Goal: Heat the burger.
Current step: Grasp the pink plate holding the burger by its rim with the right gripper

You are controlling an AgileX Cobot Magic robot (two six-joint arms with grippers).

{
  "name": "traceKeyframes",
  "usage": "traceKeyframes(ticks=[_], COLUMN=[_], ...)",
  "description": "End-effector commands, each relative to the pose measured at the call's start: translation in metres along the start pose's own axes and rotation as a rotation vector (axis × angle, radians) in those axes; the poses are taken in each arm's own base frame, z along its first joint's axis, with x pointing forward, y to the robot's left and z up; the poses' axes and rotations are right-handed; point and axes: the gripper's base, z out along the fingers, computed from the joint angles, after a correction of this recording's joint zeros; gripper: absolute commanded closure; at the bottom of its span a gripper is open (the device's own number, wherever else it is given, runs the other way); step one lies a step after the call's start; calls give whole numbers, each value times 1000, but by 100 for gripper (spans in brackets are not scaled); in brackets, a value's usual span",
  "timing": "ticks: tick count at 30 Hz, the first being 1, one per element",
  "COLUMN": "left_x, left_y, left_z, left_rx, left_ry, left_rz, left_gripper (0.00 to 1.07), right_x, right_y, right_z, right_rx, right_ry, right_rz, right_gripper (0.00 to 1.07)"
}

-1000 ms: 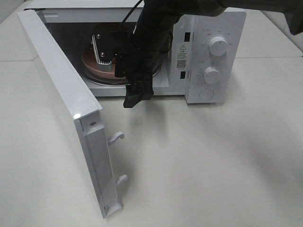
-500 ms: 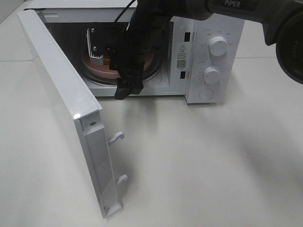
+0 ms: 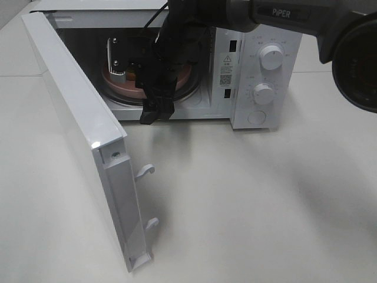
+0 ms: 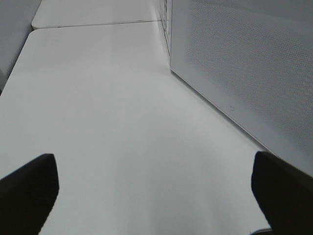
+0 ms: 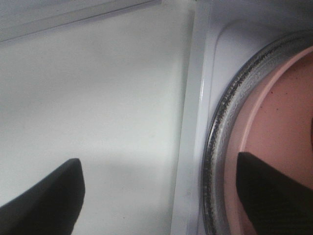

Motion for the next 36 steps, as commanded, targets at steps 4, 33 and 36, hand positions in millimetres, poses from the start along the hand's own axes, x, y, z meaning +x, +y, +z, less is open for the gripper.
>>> traceKeyframes(ticks=[4, 33, 36], left_x=[0, 0, 0], left_y=[0, 0, 0], left_z=[-2, -2, -2], left_rx=[1, 1, 1], left_ry=[-30, -30, -30], left_rz=[-5, -5, -5], left_gripper=[2, 2, 2], right_x=[-2, 5, 4], right_y=[-1, -8, -12], right_z=[-2, 10, 10], right_rx=[11, 98, 135], right_ry=[-8, 21, 6], right_rz=[12, 120, 138], right_gripper=[31, 31, 31])
